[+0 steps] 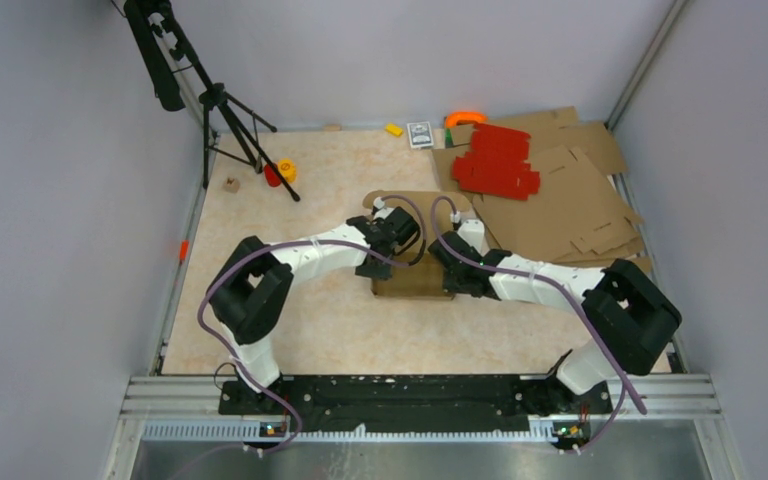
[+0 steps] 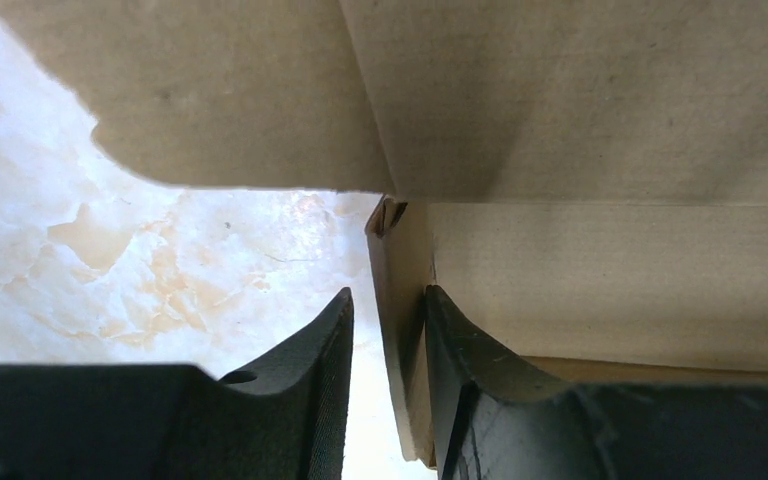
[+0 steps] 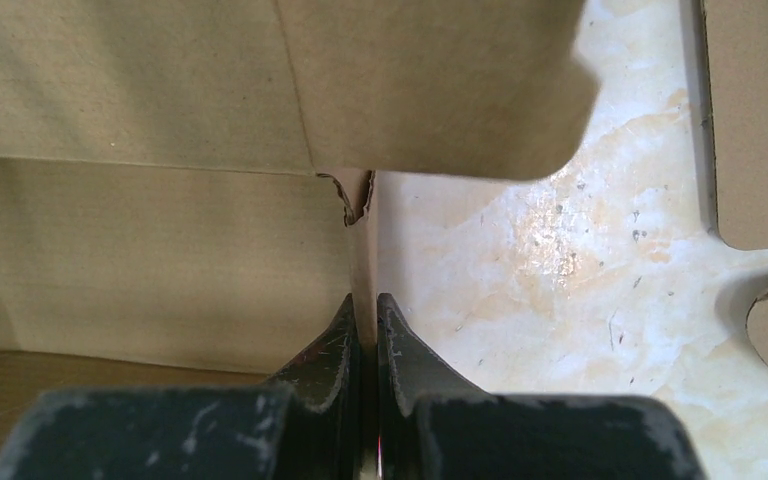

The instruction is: Fold the paper box

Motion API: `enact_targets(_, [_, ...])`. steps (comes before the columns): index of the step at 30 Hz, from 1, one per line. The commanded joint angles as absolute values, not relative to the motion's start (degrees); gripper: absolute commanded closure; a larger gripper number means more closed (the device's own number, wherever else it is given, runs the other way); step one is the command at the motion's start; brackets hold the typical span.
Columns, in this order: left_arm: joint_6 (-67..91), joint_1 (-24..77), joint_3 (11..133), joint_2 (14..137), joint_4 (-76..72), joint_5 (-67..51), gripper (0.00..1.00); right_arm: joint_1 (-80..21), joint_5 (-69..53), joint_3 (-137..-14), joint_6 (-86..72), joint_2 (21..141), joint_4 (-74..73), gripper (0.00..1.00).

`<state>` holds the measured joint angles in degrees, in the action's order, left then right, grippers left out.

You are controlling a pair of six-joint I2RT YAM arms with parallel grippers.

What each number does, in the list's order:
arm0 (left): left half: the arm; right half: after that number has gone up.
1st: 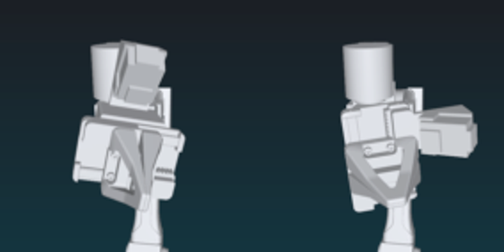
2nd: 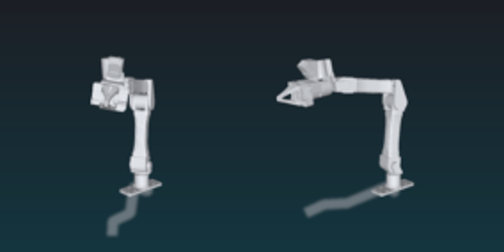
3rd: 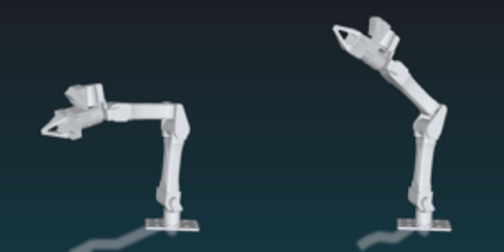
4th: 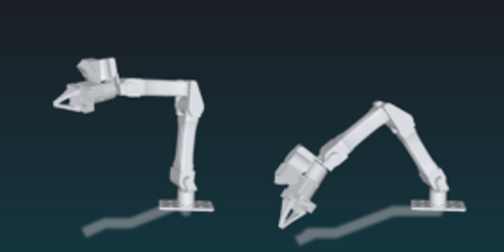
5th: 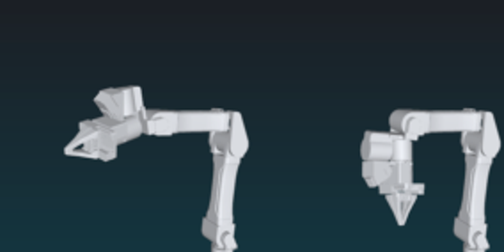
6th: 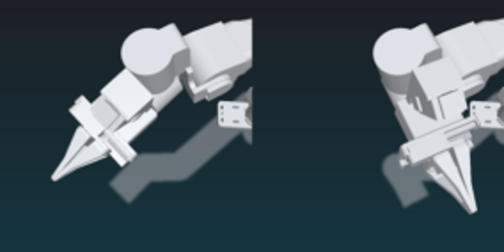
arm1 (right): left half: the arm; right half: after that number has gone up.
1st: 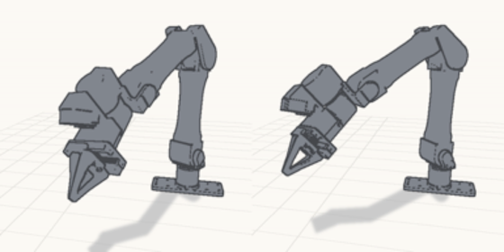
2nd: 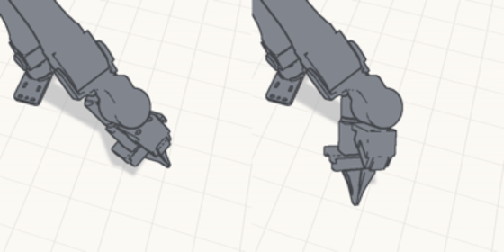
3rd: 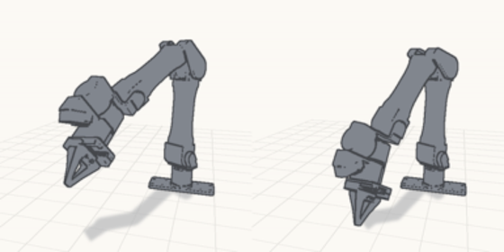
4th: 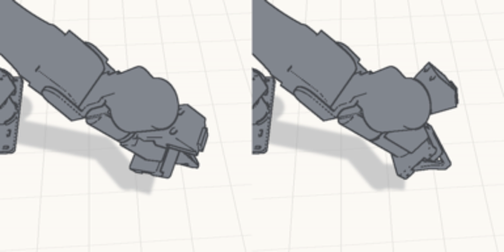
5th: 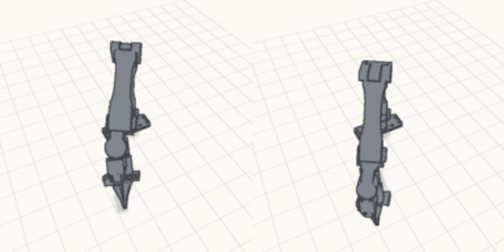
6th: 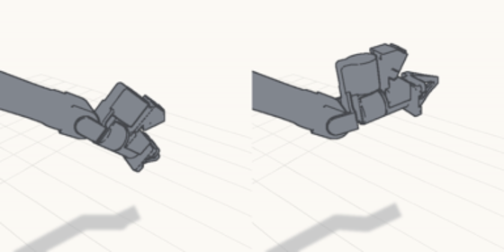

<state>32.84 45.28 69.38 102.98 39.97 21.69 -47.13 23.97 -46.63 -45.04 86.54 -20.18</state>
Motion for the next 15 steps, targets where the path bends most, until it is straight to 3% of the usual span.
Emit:
enact_targets(1, [30.9,44.4,69.5,102.3,38.9,18.0,0.67,-47.6,25.9,-48.6,-44.6,87.3,-21.8,1.00])
enact_targets(7, [30.7,43.9,69.5,100.9,38.0,15.2,1.00,-47.5,22.1,-49.9,-42.3,89.1,-21.2,0.98])
enact_targets(11, [30.8,44.0,70.4,101.4,40.2,17.3,1.00,-47.5,22.5,-52.3,-41.5,90.4,-23.3,0.97])
enact_targets(15, [30.9,44.0,70.6,101.4,41.1,18.8,1.00,-47.5,24.5,-53.9,-41.1,90.5,-25.7,0.79])
